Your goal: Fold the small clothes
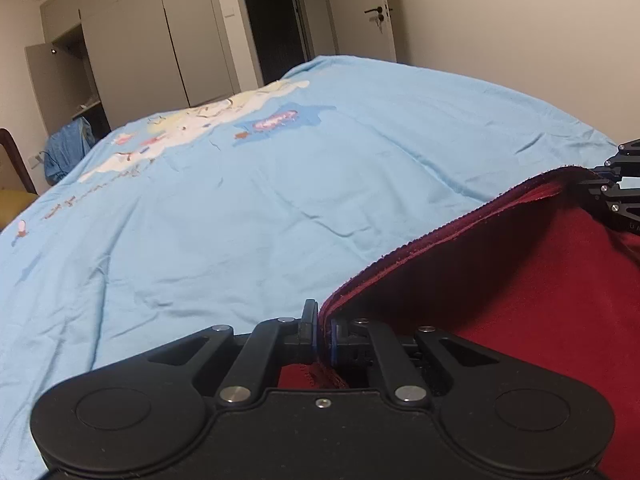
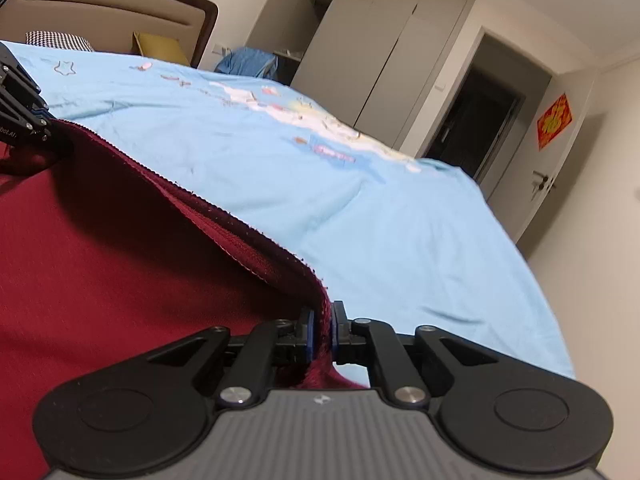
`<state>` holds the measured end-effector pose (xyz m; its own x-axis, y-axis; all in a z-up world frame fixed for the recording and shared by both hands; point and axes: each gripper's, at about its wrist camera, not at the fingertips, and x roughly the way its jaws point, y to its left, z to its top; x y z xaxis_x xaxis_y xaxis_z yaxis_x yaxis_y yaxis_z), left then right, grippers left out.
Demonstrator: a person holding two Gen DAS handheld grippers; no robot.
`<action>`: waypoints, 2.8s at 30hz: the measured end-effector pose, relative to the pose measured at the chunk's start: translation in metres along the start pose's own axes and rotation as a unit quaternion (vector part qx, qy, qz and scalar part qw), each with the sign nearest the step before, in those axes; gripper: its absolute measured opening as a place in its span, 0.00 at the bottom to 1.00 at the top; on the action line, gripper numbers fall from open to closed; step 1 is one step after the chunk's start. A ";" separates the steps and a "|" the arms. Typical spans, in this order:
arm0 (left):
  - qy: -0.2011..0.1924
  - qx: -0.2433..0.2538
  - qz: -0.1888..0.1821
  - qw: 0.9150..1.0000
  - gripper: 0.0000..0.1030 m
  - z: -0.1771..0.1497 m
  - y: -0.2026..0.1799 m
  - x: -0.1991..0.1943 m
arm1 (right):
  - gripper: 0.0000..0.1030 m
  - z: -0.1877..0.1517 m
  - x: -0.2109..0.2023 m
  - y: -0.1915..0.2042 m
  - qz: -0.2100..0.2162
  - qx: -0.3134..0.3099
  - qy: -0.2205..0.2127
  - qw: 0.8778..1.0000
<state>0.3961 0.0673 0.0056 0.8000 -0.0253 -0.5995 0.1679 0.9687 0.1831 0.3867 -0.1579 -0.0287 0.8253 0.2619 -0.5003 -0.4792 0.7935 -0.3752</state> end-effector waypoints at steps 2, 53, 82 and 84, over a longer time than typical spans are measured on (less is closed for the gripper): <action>0.008 -0.007 -0.003 1.000 0.14 -0.002 0.001 0.011 | 0.18 -0.007 0.007 -0.004 0.001 0.004 0.003 1.000; -0.062 -0.311 -0.087 0.944 0.99 -0.065 0.056 0.042 | 0.99 -0.055 0.022 -0.097 0.138 0.367 -0.013 0.920; -0.056 -0.377 0.041 0.924 0.99 -0.145 -0.006 -0.146 | 1.00 -0.031 -0.137 0.032 0.015 0.208 -0.068 0.976; -0.051 -0.377 0.044 0.924 0.99 -0.151 -0.009 -0.150 | 1.00 -0.026 -0.138 0.039 0.013 0.199 -0.073 0.977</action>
<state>0.1880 0.1000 -0.0235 0.8478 0.0752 -0.5249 -0.3180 0.8643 -0.3897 0.2466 -0.1777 0.0053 0.8622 0.3378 -0.3774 -0.3705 0.9287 -0.0153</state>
